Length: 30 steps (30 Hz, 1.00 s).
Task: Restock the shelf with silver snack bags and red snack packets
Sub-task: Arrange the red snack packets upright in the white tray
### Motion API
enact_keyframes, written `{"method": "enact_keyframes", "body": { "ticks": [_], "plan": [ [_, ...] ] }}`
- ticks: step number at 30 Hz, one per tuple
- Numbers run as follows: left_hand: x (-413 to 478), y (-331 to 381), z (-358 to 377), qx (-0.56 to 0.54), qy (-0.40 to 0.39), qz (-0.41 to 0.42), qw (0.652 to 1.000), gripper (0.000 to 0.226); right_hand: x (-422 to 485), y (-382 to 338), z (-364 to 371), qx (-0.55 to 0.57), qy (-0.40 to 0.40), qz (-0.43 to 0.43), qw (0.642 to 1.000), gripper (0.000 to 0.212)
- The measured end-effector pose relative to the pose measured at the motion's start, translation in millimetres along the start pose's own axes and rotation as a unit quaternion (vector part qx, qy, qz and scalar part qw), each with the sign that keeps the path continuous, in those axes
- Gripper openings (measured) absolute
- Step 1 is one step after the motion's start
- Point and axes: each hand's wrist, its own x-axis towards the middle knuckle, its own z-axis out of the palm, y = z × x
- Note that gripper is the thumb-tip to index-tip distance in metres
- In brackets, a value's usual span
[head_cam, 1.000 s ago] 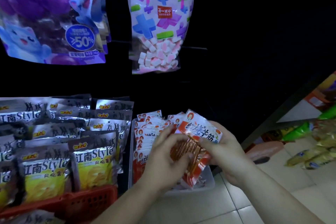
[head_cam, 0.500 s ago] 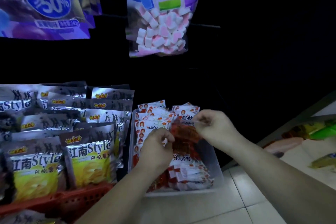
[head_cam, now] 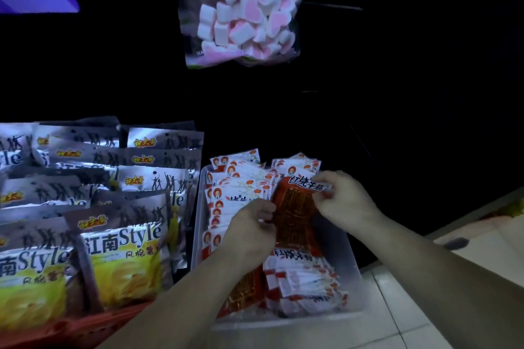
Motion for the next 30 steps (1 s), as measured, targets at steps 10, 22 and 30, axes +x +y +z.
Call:
{"method": "enact_keyframes", "body": {
  "ticks": [10,22,30],
  "plan": [
    [6,-22,-11,-0.031,-0.049,-0.007,0.998,0.04,17,0,19,-0.219,0.097,-0.01,0.971,0.009],
    [-46,53,-41,-0.101,0.018,0.152,0.983,0.034,-45,-82,-83,0.177,-0.067,-0.02,0.982,0.011],
    [-107,110,-52,-0.258,0.011,0.156,0.953,0.065,-129,-114,-86,0.333,0.065,0.079,0.937,0.066]
  ]
}}
